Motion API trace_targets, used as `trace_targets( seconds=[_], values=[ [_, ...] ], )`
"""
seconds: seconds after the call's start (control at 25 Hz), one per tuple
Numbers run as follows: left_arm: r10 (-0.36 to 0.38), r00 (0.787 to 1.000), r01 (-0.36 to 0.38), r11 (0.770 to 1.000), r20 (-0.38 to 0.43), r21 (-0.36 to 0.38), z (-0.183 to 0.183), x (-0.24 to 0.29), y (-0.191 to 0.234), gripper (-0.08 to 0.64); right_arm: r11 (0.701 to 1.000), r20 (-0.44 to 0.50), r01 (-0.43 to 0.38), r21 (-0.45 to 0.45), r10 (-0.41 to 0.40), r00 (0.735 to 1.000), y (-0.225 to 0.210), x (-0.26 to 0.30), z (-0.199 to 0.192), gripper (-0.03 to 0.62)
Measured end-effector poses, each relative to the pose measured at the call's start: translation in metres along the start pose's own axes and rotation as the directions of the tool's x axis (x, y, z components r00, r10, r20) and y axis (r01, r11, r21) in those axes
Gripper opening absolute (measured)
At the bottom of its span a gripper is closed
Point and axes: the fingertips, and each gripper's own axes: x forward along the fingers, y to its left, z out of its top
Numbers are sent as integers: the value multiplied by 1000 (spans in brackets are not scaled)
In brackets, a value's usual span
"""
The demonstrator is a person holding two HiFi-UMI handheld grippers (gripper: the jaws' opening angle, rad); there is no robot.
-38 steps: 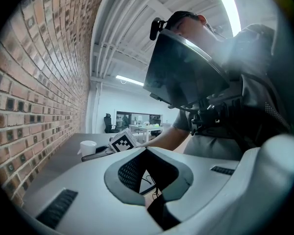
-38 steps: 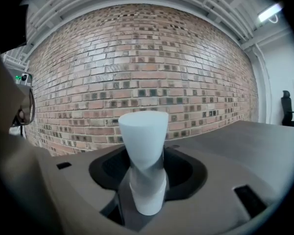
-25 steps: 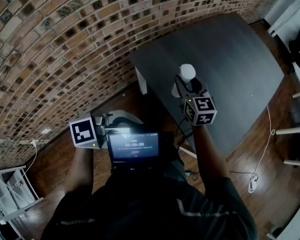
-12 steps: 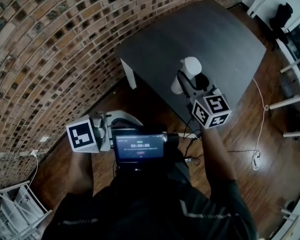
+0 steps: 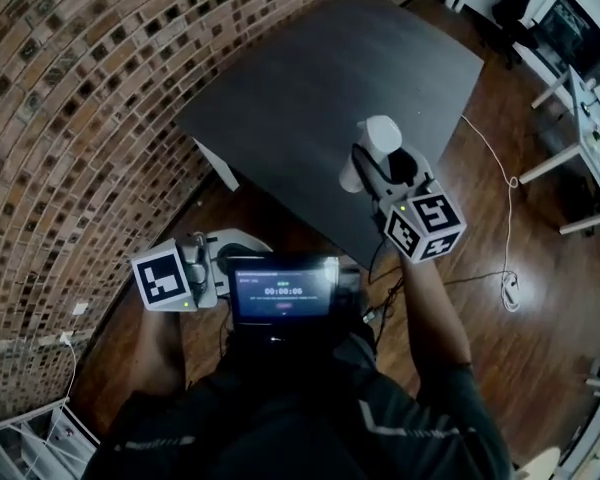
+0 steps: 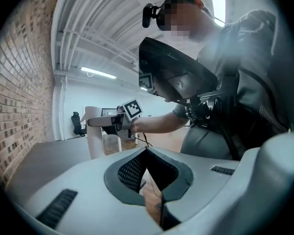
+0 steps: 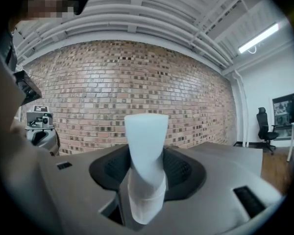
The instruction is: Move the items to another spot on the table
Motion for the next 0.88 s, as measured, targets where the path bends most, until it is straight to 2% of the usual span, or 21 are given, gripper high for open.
trace_targets(
  seconds=[0.12,0.28,0.4,0.48,0.68,0.88],
  values=[
    [-45,998,46,999,44,-23,6,52,-2,3,1000,8,20,7,-20,1000,-35,-39,-2,204],
    [-53,996,53,999,74,1,10,130,-1,3,1000,29,20,3,-20,999,-87,-93,-7,204],
    [-89,993,88,996,80,10,32,169,-3,3,999,22,27,-17,-27,999,-112,-122,15,204],
    [-126,988,126,992,86,9,38,197,-5,3,999,20,38,-21,-37,999,-130,-141,21,202],
    [-204,976,205,979,81,-2,25,281,-5,3,996,35,84,-11,-84,996,-191,-196,6,202],
    [-269,958,271,963,99,-3,34,343,-1,3,990,30,141,11,-142,989,-240,-241,0,202]
  ],
)
